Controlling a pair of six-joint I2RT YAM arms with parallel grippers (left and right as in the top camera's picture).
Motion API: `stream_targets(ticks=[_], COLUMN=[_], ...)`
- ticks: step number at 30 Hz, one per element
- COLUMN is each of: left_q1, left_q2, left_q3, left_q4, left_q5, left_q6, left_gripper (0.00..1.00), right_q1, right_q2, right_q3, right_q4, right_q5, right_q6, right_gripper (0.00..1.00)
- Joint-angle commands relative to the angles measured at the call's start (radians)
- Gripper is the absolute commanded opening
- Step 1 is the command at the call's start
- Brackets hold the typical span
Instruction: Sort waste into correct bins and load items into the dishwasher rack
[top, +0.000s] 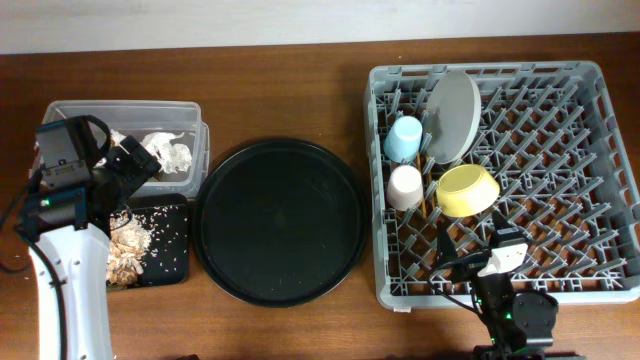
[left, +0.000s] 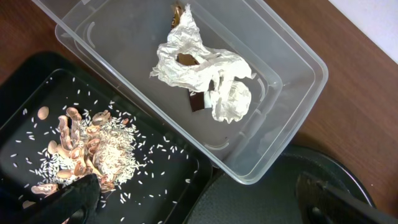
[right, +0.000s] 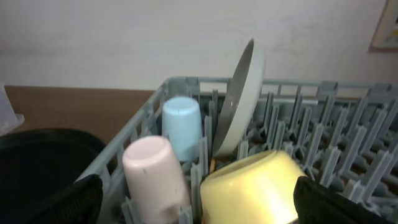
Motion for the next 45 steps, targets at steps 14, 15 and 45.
stream_targets(ticks=[14, 15, 45], left_q1=[0.003, 0.003, -0.253], left_q2=[-0.010, -0.010, -1.078], left_q3=[0.009, 0.009, -0.462], left_q4=[-0.001, -0.001, -0.053], left_q5=[0.004, 0.004, 0.042], left_q6=[0.006, 0.006, 0.005], left_gripper=[0.99, 0.99, 0.99], right_q1=[-0.008, -0.008, -0.008], right_q2=[-0.010, -0.010, -0.010], right_q3=[-0.011, -0.011, -0.011], right_q4=[0.000, 0.000, 0.000], right_q5=[-0.011, -0.011, -0.011], right_q6=[0.008, 0.008, 0.008], right_gripper=[0.98, 0.98, 0.98])
